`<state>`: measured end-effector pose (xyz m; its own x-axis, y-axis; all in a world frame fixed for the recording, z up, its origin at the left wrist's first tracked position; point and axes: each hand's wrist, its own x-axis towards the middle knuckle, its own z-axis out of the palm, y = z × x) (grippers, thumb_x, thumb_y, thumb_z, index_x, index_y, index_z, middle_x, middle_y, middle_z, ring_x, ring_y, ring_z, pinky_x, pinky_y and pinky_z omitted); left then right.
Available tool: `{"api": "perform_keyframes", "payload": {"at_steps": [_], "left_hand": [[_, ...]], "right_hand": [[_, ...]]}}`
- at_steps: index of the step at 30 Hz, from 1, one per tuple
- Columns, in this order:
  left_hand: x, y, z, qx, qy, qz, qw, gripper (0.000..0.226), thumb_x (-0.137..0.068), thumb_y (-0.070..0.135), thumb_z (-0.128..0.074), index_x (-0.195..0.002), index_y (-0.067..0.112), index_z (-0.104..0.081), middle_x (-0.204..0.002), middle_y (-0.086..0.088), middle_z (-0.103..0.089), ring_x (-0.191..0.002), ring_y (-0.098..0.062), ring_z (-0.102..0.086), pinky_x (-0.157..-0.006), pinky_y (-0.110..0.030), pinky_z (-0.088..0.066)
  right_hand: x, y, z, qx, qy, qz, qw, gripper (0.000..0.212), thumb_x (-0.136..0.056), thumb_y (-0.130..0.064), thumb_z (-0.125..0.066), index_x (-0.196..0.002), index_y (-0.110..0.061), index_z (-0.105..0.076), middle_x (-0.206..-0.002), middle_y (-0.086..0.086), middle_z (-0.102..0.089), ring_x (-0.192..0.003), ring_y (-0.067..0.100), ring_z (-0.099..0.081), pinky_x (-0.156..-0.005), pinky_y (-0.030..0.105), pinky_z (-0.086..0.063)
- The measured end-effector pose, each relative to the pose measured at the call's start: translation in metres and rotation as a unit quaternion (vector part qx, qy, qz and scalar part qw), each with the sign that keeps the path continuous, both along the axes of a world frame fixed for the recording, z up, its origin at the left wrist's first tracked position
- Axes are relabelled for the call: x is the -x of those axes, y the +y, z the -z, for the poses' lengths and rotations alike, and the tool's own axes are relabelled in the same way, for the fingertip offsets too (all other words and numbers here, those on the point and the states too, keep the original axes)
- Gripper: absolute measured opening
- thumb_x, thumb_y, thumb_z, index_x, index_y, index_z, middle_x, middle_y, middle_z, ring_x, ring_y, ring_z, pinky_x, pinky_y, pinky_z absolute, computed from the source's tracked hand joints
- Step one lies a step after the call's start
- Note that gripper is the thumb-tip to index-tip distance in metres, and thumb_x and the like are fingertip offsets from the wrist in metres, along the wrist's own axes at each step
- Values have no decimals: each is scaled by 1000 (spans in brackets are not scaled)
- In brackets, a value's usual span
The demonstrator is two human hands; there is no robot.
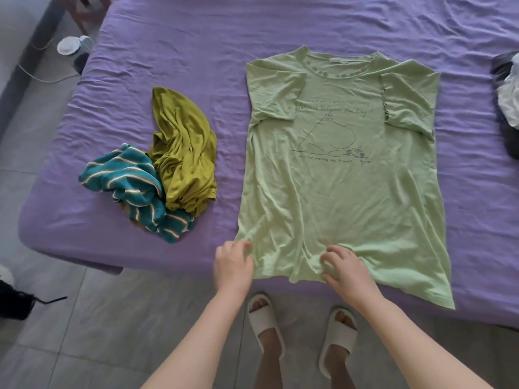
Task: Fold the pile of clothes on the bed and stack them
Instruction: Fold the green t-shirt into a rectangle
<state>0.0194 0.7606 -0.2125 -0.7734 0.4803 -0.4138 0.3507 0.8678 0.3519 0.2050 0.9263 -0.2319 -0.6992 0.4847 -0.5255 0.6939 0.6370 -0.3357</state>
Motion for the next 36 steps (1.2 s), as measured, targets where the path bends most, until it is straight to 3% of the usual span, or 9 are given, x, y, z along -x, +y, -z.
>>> {"api": "perform_keyframes", "payload": {"at_steps": [4, 11, 16, 20, 23, 27, 31, 33, 36], "left_hand": [[-33, 34, 1, -64, -47, 214, 974, 28, -88, 27, -62, -114, 18, -65, -116, -2, -55, -116, -21, -44, -94, -32, -37], [-64, 79, 12, -54, -32, 354, 933, 60, -81, 36, -70, -134, 21, -46, -133, -5, -40, -124, -23, -36, -98, -35, -34], [-61, 101, 34, 8, -1, 383, 924, 48, -84, 27, -62, -128, 16, -47, -130, -4, -40, -126, -23, -35, -98, -33, -33], [-55, 105, 46, 28, 36, 411, 910, 61, -82, 40, -62, -136, 19, -42, -139, 1, -38, -131, -20, -30, -99, -33, -28], [-52, 106, 46, 24, 55, 398, 916, 65, -78, 46, -65, -134, 22, -45, -138, 2, -37, -129, -21, -32, -99, -33, -27], [-39, 119, 39, 6, 36, 391, 920, 40, -89, 28, -59, -128, 20, -56, -129, -4, -46, -120, -24, -40, -94, -32, -36], [-22, 120, 23, -38, -128, 290, 948, 20, -89, 21, -65, -109, 19, -69, -106, -3, -65, -91, -20, -60, -78, -32, -47], [-17, 116, 18, -63, -215, 182, 957, 9, -87, 20, -67, -96, 20, -67, -90, 1, -64, -69, -19, -60, -58, -29, -49], [-15, 109, 13, -72, -278, 100, 953, 6, -90, 24, -65, -86, 19, -63, -75, 5, -58, -66, -16, -53, -43, -17, -40]], "right_hand": [[-14, 6, 0, -21, 57, 74, 995, 13, -86, -22, -67, -96, -13, -69, -103, 1, -61, -108, 25, -50, -83, 34, -36], [-2, 50, -3, 47, 142, 194, 969, 11, -88, -14, -66, -96, -8, -71, -97, 11, -69, -93, 28, -62, -81, 36, -45], [-11, 65, 7, -4, 221, 136, 966, 11, -75, 2, -74, -82, -6, -70, -85, 11, -64, -83, 34, -59, -75, 35, -44], [-46, 54, 14, -35, 206, 19, 978, 33, -61, -14, -88, -91, -13, -75, -89, 5, -68, -84, 33, -63, -71, 43, -52], [-51, 58, 17, -48, 134, 8, 990, 52, -58, -19, -88, -108, -17, -72, -98, 7, -66, -92, 33, -61, -78, 41, -48], [-39, 81, 16, 27, 174, 111, 978, 26, -74, -6, -77, -99, -14, -75, -91, 10, -67, -87, 30, -61, -79, 33, -47], [-41, 100, 5, 238, 169, 265, 919, 12, -83, -11, -71, -88, -22, -70, -90, 9, -71, -83, 13, -60, -76, 24, -43], [-43, 102, -2, 263, 156, 260, 916, 6, -87, -14, -68, -88, -20, -70, -90, 10, -70, -82, 11, -58, -76, 25, -42], [-43, 98, -5, 251, 144, 237, 927, 8, -93, -19, -60, -90, -17, -67, -85, 4, -65, -80, 11, -53, -72, 21, -38]]}}
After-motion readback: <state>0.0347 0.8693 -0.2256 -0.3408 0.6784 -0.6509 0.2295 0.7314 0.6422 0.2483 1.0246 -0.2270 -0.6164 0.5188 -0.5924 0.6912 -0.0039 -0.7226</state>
